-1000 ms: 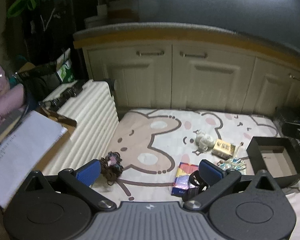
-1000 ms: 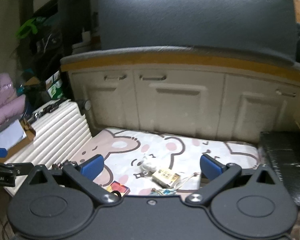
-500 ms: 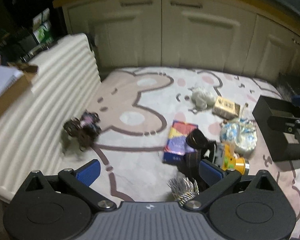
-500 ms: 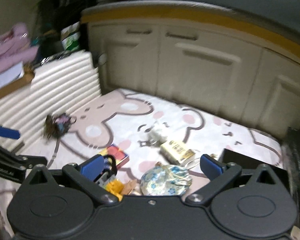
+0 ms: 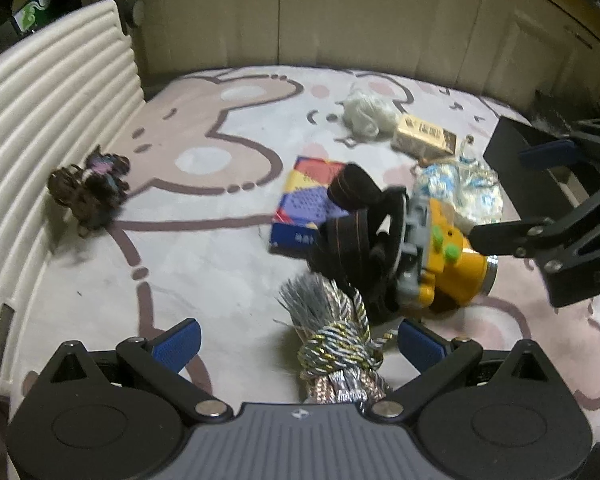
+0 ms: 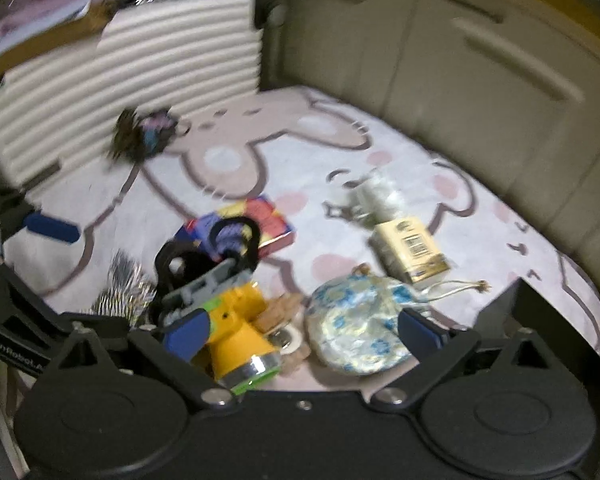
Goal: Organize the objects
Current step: 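Close right tool on yellow headlamp while left tool grasps braided rope bundle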
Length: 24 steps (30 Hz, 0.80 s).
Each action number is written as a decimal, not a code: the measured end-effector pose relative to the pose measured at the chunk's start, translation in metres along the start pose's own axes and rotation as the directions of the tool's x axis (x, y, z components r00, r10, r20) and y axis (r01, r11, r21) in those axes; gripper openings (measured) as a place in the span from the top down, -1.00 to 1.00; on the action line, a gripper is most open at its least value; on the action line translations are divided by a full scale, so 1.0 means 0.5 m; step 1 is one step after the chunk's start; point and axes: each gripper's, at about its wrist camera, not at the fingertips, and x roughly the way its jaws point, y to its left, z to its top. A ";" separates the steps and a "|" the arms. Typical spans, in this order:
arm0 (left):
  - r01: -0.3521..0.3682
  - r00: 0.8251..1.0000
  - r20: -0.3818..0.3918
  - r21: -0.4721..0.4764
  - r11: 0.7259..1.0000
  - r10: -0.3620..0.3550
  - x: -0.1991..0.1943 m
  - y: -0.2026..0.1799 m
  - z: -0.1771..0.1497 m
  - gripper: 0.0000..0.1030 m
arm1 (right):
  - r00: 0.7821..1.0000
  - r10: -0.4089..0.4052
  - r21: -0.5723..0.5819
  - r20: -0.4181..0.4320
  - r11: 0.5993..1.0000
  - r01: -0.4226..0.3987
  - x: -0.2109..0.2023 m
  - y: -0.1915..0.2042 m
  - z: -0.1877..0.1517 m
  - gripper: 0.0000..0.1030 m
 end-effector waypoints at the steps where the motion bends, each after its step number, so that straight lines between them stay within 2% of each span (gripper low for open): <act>1: 0.014 1.000 -0.006 0.009 1.000 -0.014 0.006 0.000 -0.003 -1.00 | 1.000 0.008 -0.019 -0.013 1.000 -0.008 0.007 0.006 -0.001 -0.80; 5: 0.021 0.999 -0.030 0.014 1.000 -0.021 0.029 -0.002 -0.018 -1.00 | 0.998 0.033 -0.078 -0.048 0.996 -0.036 0.025 0.025 -0.006 -0.69; 10: 0.044 0.997 -0.063 0.022 0.999 -0.042 0.048 0.000 -0.034 -1.00 | 0.995 0.040 -0.148 -0.087 0.988 -0.053 0.044 0.038 -0.010 -0.45; 14: 0.043 0.998 -0.052 0.043 0.998 -0.041 0.049 -0.003 -0.039 -1.00 | 0.993 0.058 -0.191 -0.105 0.979 -0.077 0.055 0.047 -0.008 -0.32; 19: 0.050 0.997 -0.063 0.052 0.997 -0.047 0.052 0.001 -0.040 -1.00 | 0.989 0.064 -0.245 -0.130 0.965 -0.095 0.074 0.073 -0.003 0.07; 24: 0.058 0.996 -0.073 0.051 0.997 -0.054 0.051 0.008 -0.043 -1.00 | 0.989 0.007 -0.275 -0.146 0.960 -0.047 0.091 0.096 -0.005 0.06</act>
